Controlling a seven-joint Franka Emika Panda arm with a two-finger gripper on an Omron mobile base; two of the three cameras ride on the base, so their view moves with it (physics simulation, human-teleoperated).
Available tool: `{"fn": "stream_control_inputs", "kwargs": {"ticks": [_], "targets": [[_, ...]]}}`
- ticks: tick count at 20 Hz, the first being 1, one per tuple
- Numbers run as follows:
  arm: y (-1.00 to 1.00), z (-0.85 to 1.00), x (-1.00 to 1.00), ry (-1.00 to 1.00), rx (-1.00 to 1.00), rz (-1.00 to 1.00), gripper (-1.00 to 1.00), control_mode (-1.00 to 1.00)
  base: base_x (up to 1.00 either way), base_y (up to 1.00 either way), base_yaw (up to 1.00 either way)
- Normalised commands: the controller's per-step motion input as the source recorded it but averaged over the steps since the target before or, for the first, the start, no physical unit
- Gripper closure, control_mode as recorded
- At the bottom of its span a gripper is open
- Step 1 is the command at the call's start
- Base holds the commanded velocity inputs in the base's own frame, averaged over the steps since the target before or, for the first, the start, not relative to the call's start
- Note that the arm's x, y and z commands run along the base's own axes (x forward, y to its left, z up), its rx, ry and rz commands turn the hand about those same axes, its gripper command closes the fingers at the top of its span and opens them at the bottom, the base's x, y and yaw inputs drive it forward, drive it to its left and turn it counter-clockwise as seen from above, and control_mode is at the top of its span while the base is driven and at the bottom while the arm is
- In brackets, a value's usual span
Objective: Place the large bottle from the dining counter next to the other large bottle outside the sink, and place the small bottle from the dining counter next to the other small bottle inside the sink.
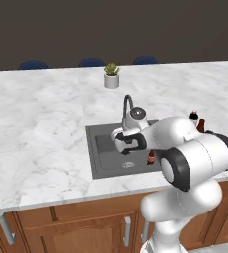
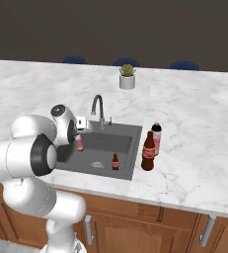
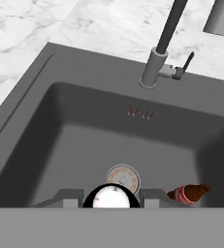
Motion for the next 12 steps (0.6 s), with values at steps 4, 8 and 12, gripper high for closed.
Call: {"fn": "stream_control_inputs", "kwargs": {"ticks": [4,8,12], "targets": [[0.00,-0.23,0.00,0.00,0.00,0.01,1.00,-1.00,0.00,0.00,0.00],[0.00,-0.23,0.00,0.00,0.00,0.00,1.00,-1.00,0.00,0.00,0.00],[0.00,-0.05,0.00,-0.01,0.00,0.01,1.00,-1.00,0.00,0.00,0.00]]}}
